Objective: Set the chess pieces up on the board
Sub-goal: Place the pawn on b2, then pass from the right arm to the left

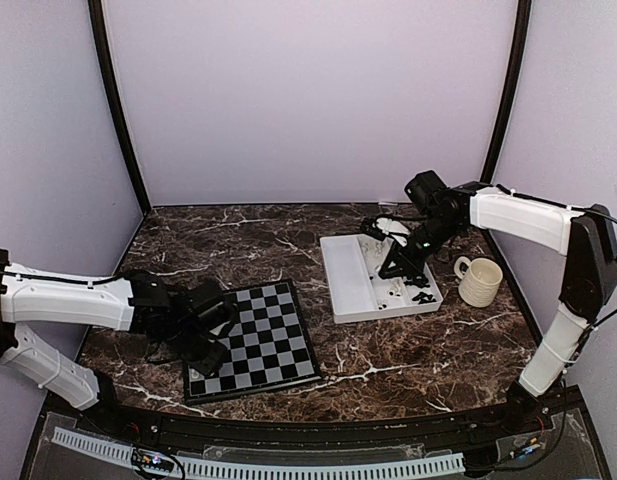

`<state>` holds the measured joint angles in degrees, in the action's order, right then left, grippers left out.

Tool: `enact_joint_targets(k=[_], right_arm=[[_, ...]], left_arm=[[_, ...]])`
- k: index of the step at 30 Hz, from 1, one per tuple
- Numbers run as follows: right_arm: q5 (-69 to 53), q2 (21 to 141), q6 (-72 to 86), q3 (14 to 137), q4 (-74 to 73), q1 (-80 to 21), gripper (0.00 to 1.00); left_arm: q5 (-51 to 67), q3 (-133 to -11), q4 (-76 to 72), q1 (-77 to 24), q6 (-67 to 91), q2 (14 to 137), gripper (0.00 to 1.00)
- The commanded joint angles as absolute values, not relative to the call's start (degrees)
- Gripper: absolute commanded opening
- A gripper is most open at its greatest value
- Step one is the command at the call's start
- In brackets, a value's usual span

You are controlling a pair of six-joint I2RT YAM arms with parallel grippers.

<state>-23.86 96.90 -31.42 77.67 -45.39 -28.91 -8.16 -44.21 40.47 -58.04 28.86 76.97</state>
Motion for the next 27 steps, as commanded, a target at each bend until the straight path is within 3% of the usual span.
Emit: enact_joint_targets(k=[1,9,17,22,27], right_arm=[[-30.0,95.3,-30.2,80.7,-46.3,-29.4,0.07],[-48.4,96.0,-16.4,91.6,-41.6,-28.5,0.08],[-66.6,99.1,13.4,90.5,-16.0,-27.5,0.08],[-67.1,99.9,10.5,88.5,-17.2,-27.9,0.09],[-58.5,99.5,-7.6,91.6,-33.6,-28.5,0.08]], left_arm=[[-7.3,-51.4,38.6,-58.4,25.5,68.4,0.33],[-10.9,-54.6,8.3,-58.4,13.0,63.5,0.44],[-14.2,-63.6,-15.4,-58.4,2.2,80.0,0.45],[-12.2,-71.1,-16.3,-56.7,8.0,86.7,0.51],[5.0,-71.9,-13.0,-49.3,23.2,86.2,0.52]])
